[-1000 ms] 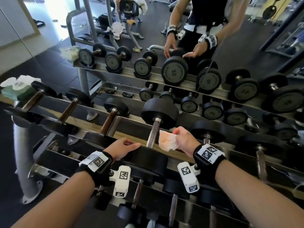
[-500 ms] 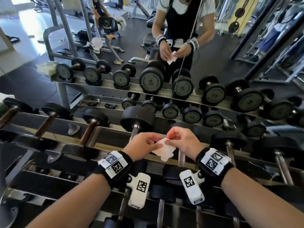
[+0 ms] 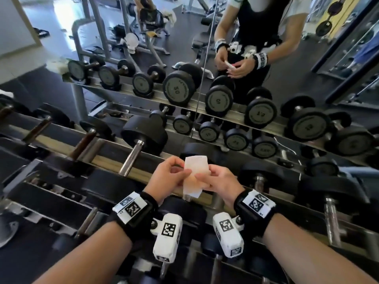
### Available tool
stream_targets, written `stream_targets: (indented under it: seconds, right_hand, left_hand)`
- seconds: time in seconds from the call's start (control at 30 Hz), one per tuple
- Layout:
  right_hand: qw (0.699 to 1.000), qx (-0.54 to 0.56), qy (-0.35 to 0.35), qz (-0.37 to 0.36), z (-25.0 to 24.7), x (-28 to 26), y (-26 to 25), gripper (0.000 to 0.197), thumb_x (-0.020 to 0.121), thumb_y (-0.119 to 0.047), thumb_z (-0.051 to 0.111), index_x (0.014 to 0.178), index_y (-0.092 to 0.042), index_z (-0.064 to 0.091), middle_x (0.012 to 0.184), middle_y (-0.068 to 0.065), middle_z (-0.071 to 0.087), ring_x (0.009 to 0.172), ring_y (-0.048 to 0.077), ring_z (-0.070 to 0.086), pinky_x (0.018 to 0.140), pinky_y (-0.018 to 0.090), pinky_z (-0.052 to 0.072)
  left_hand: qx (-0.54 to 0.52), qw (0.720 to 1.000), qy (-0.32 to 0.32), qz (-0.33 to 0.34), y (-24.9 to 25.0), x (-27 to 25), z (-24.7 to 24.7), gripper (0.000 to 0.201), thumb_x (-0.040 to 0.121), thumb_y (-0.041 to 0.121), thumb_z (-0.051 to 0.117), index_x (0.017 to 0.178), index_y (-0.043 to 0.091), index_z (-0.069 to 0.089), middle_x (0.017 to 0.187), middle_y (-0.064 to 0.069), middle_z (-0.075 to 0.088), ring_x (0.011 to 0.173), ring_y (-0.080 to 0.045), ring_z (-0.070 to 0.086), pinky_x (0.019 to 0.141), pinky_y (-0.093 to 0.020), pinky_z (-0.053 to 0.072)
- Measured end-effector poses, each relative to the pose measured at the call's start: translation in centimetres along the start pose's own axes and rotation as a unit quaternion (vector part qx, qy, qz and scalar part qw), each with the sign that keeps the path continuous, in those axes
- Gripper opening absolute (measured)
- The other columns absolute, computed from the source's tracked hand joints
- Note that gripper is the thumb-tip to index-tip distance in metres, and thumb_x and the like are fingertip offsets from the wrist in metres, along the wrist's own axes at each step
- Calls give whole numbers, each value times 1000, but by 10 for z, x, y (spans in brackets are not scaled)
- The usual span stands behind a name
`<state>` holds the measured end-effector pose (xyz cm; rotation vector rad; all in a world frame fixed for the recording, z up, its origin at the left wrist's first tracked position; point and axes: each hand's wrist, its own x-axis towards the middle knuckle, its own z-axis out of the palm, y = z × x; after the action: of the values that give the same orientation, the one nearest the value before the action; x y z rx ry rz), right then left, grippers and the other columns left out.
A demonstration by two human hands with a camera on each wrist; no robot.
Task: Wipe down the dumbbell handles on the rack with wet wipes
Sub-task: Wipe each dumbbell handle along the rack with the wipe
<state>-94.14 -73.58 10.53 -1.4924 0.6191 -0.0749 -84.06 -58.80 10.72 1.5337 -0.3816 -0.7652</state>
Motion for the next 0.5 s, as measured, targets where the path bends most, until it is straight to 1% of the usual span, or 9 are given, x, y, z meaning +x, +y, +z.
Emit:
stream_targets:
  seconds: [0.03, 0.1, 0.13, 0.17, 0.23, 0.3, 0.37, 0.43, 0.5]
  right_hand:
    - [1000, 5, 5, 6, -4, 2, 2, 23, 86, -8, 72, 107, -1, 64, 99, 13, 71, 87, 20, 70, 87, 40, 56]
    - [1000, 8, 20, 15, -11, 6, 4, 23, 87, -4, 69, 105, 7, 61, 97, 18, 66, 89, 25, 66, 90, 48, 54]
    - [1000, -2, 26, 14, -14, 8, 4, 21, 87, -2, 69, 103, 7, 60, 96, 20, 64, 88, 27, 64, 90, 51, 53]
    - [999, -27, 30, 6, -19, 11, 3, 17, 86, -2, 69, 99, 4, 60, 94, 20, 62, 87, 27, 62, 88, 51, 53]
    - [989, -143, 35, -30, -31, 19, 3, 14, 84, -6, 72, 91, -1, 61, 86, 16, 63, 81, 24, 60, 80, 46, 53]
    - [955, -290, 28, -63, -40, 28, 5, 13, 81, -14, 74, 84, -12, 62, 76, 5, 63, 74, 20, 57, 72, 35, 47]
    - [923, -378, 10, -75, -41, 35, 5, 12, 79, -19, 72, 81, -19, 60, 73, 1, 63, 74, 21, 58, 71, 32, 43]
    - [902, -423, -19, -89, -35, 44, 4, 11, 80, -18, 70, 80, -15, 59, 76, 8, 63, 78, 27, 59, 72, 33, 43]
    - [893, -432, -62, -108, -25, 56, -1, 9, 84, -14, 68, 85, -8, 61, 81, 12, 63, 82, 30, 60, 80, 40, 47]
  left_hand:
    - [-3, 1000, 12, -7, -3, -2, 3, 13, 88, 2, 68, 91, 7, 57, 82, -20, 68, 71, -27, 65, 69, -41, 58]
    - [-8, 999, 32, -19, -11, -6, 7, 15, 87, 3, 71, 90, 8, 58, 78, -15, 67, 61, -17, 64, 53, -26, 53]
    - [3, 999, 40, -21, -16, -7, 7, 15, 86, 4, 73, 91, 8, 59, 78, -12, 68, 60, -14, 63, 52, -21, 50]
    - [27, 998, 47, -24, -21, -8, 5, 17, 84, 7, 75, 92, 8, 60, 80, -11, 70, 62, -11, 64, 54, -20, 50]
    - [89, 994, 58, -25, -34, -9, 0, 18, 82, 13, 78, 93, 12, 64, 88, -9, 72, 72, -11, 65, 66, -26, 53]
    - [131, 988, 71, -30, -48, -11, -6, 19, 79, 15, 81, 93, 14, 67, 90, -6, 73, 80, -14, 67, 84, -34, 55]
    - [145, 986, 74, -44, -61, -14, -13, 21, 78, 16, 82, 94, 14, 69, 91, -2, 74, 88, -16, 70, 95, -39, 53]
    - [163, 982, 74, -56, -71, -16, -19, 24, 76, 23, 84, 94, 20, 69, 95, 1, 74, 95, -16, 69, 98, -40, 51]
    - [183, 978, 74, -70, -79, -18, -25, 28, 73, 32, 85, 95, 27, 69, 100, 7, 73, 99, -10, 66, 97, -38, 50]
